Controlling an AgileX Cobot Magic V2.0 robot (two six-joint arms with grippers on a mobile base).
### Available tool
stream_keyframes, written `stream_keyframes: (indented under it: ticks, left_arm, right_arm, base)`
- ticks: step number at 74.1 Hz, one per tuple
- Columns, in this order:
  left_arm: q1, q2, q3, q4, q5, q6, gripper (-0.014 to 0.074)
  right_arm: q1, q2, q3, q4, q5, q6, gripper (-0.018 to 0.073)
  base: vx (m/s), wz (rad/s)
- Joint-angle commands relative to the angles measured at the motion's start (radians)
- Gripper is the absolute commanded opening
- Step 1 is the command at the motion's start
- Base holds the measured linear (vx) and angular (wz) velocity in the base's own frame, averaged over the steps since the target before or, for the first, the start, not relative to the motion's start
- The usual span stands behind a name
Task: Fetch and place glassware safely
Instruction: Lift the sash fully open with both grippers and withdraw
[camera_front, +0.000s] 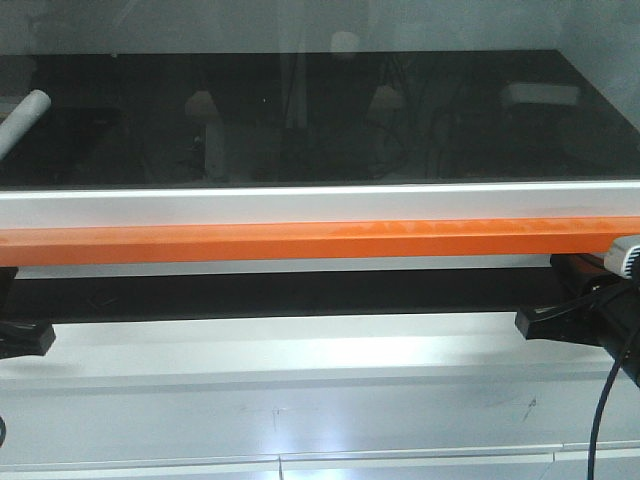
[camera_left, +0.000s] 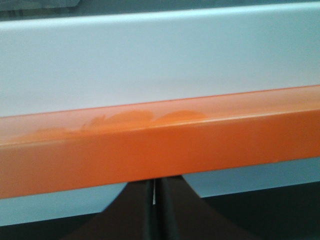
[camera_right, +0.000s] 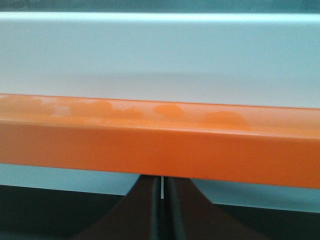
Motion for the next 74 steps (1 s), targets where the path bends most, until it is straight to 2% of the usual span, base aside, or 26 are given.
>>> stream_keyframes:
  ticks: [1, 19, 46, 61, 74]
  left_arm:
    - [-0.006, -0.051, -0.111, -0.013, -0.229, -0.002, -0.0007]
    - [-0.006, -0.124, -0.162, -0.012, -0.125, -0.001, -0.0007]
    - [-0.006, -0.186, -0.201, -0.012, -0.044, -0.004, -0.0007]
    - [-0.007, -0.251, -0.199, -0.009, 0.065, -0.004, -0.0007]
    - [-0.008, -0.355, -0.199, 0.040, 0.203, -0.029, -0.0007]
  right_arm:
    - [-0.005, -0.049, -0.091, -0.028, -0.312, -0.019, -0.0001]
    - [-0.005, -0.078, -0.096, -0.028, -0.300, -0.007, -0.0001]
    - [-0.005, -0.179, -0.097, -0.028, -0.226, -0.008, -0.0001]
    - [-0.005, -0.251, -0.097, -0.029, -0.115, -0.008, -0.0001]
    - [-0.002, -0.343, -0.097, -0.029, 0.028, 0.017, -0.0001]
  base:
    - [0.00, 0.00]
    - [0.00, 0.00]
    - [0.00, 0.00]
    - [0.00, 0.00]
    - [0.00, 0.00]
